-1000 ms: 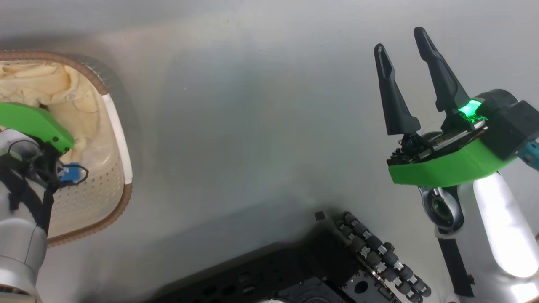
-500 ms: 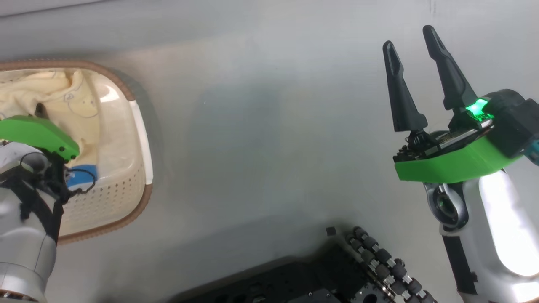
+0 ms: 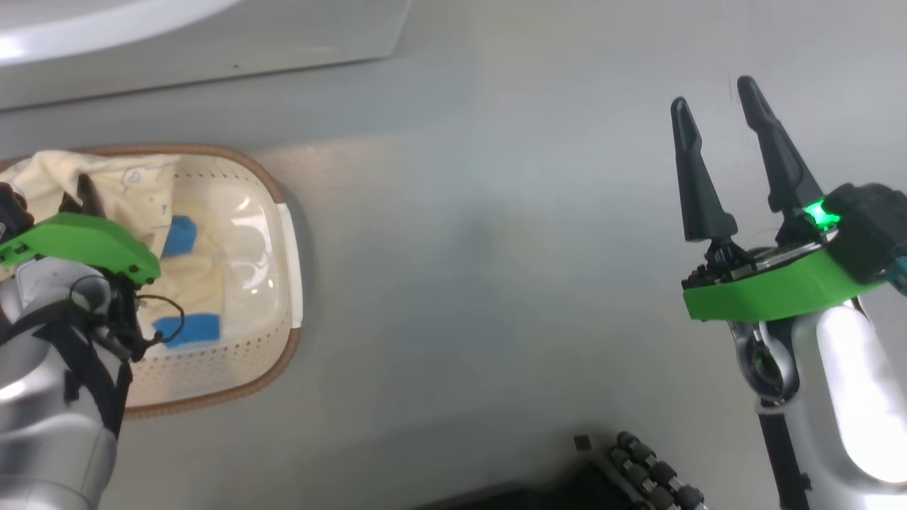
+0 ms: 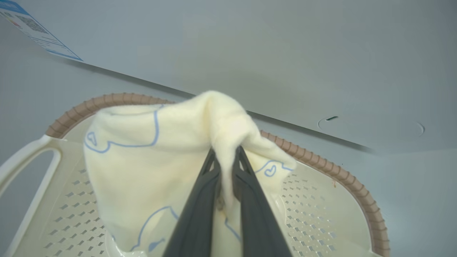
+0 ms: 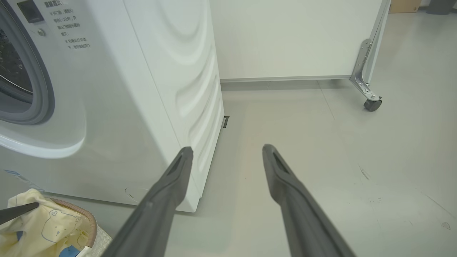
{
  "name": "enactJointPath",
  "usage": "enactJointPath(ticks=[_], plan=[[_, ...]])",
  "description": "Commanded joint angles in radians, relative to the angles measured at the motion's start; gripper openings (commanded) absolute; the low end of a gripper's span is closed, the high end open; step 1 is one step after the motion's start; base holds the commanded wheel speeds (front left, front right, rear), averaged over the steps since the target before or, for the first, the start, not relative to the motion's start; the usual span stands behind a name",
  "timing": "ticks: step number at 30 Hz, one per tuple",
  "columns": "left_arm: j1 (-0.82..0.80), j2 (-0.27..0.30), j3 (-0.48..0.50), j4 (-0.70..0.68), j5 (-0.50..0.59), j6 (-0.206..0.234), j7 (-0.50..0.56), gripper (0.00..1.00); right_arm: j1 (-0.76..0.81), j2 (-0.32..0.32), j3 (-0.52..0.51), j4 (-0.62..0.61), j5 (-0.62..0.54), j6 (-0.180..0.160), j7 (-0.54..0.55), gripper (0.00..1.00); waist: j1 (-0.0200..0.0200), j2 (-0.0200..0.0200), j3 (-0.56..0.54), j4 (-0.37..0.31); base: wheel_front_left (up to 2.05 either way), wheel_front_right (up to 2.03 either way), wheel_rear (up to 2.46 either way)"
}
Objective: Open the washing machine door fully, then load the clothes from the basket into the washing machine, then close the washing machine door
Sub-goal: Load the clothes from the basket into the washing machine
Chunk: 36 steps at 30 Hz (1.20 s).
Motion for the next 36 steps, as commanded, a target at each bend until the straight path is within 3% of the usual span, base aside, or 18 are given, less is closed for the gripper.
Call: enactJointPath(ticks=[1, 12, 19, 36], plan=[[0.047, 0.038, 0.041, -0.064, 0.024, 0.017, -0.014, 0.0, 0.04, -0.007, 0.007, -0.019, -0.01, -0.003, -0.006, 1.0, 0.0001, 0.0, -0.06, 0.024, 0.0, 0.0, 0.0], [0.366, 0.0, 0.195, -0.517, 0.213, 0.111, -0.014, 0.0, 0.121, -0.007, -0.027, 0.01, -0.034, -0.003, 0.02, 1.0, 0.0001, 0.0, -0.271, 0.068, 0.0, 0.0, 0.0], [0.536, -0.026, 0.229, -0.76, 0.315, 0.143, -0.014, 0.0, 0.174, -0.007, -0.035, 0.004, -0.05, -0.003, 0.05, 1.0, 0.0001, 0.0, -0.386, 0.097, 0.0, 0.0, 0.0], [0.794, -0.036, 0.177, -1.07, 0.389, 0.23, 0.047, 0.0, 0.296, -0.007, -0.05, -0.056, -0.074, -0.003, 0.117, 1.0, 0.0001, 0.0, -0.599, 0.132, 0.0, 0.0, 0.0]])
